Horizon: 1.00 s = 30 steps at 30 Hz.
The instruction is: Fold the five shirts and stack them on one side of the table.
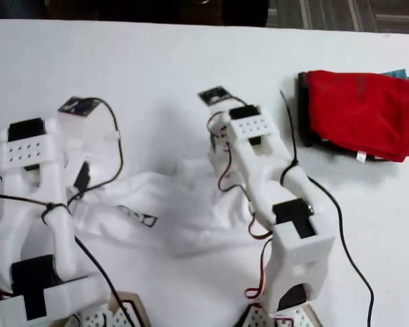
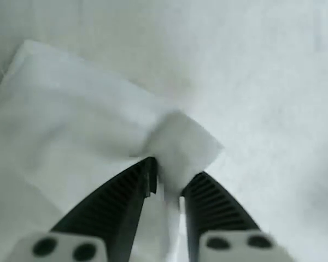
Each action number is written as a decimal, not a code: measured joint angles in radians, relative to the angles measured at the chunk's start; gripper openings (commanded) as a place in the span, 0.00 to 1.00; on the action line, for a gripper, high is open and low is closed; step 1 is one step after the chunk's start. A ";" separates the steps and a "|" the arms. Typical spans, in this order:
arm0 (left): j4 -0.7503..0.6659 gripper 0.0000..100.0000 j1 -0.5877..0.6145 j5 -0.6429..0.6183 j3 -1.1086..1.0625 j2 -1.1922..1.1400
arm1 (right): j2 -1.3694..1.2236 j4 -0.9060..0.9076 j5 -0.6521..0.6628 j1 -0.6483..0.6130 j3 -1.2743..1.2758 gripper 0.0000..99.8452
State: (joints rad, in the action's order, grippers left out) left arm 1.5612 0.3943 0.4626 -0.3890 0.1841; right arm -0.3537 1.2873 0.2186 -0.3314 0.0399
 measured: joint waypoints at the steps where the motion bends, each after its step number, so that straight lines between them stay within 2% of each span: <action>1: 0.000 0.03 0.000 0.000 0.000 0.000 | 0.000 0.003 0.000 0.006 -0.009 0.04; 8: 0.000 0.03 0.000 0.000 0.000 0.000 | -0.005 0.006 0.000 0.012 -0.018 0.22; 21: -0.002 0.03 -0.003 0.000 0.000 0.000 | -0.110 -0.041 0.000 0.011 -0.028 0.20; 26: -0.002 0.03 -0.003 0.000 0.000 0.000 | -0.114 -0.041 0.000 0.018 -0.049 0.01; 30: -0.002 0.03 -0.003 0.000 0.000 0.000 | -0.115 -0.041 0.000 0.014 -0.071 0.09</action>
State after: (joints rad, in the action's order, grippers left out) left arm 1.5597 0.3913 0.4626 -0.3890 0.1841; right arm -0.4687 1.2459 0.2186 -0.3176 -0.0307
